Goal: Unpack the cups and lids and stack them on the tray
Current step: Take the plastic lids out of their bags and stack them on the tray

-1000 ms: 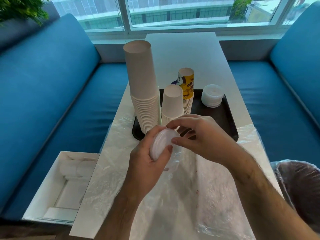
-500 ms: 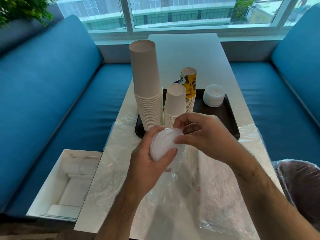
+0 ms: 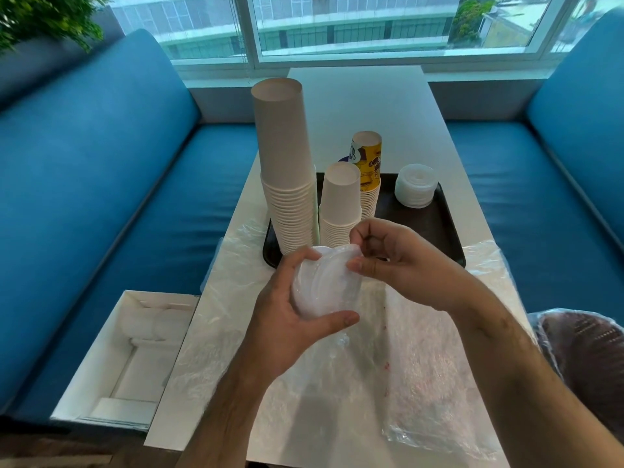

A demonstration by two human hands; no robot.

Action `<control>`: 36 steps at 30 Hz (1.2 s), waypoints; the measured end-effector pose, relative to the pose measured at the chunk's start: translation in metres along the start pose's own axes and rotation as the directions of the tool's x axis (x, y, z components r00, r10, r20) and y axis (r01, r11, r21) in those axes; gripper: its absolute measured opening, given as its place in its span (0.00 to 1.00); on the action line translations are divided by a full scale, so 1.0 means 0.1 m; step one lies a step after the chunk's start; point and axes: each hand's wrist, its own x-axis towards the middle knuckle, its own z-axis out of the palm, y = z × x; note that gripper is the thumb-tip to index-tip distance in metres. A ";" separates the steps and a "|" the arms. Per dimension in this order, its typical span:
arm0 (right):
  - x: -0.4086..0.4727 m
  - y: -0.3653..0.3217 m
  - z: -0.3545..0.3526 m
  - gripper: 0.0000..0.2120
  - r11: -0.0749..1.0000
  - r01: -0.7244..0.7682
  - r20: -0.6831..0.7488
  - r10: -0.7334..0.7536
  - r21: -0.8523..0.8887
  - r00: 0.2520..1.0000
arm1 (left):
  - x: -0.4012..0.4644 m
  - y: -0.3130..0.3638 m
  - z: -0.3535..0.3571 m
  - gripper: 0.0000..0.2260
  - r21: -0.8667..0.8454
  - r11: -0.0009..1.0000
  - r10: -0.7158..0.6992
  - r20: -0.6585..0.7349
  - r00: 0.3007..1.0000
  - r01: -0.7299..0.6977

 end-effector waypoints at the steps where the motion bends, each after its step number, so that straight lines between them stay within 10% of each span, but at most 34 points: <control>1: -0.01 -0.01 -0.01 0.06 1.000 -0.001 0.014 0.000 0.026 1.000 | 0.00 0.00 -0.01 0.33 -0.008 1.000 -0.007 0.001 1.000 0.007; 10: 0.00 0.16 -0.14 0.11 0.804 0.016 -0.220 0.143 0.594 0.965 | 0.01 -0.05 0.00 0.16 -0.325 0.946 -0.021 -0.063 0.998 -0.001; 15: 0.02 0.78 -0.43 0.13 0.785 -0.108 -0.421 0.437 0.610 0.795 | 0.02 -0.18 -0.05 0.21 -0.271 0.962 -0.043 -0.199 0.979 -0.013; 23: 0.25 1.55 -0.94 0.05 0.828 -0.401 -0.579 0.561 0.392 0.592 | 0.04 -0.18 0.00 0.22 -0.265 0.963 -0.103 -0.206 0.973 0.046; 32: 0.38 1.62 -0.99 0.17 0.736 -0.663 -0.645 0.444 -0.133 0.622 | 0.08 -0.20 -0.02 0.21 -0.259 0.964 -0.121 -0.215 0.969 0.063; 36: 0.50 1.55 -0.92 0.24 0.692 -0.576 -0.592 0.262 -0.435 0.762 | 0.09 -0.19 0.00 0.22 -0.257 0.965 -0.112 -0.199 0.974 0.058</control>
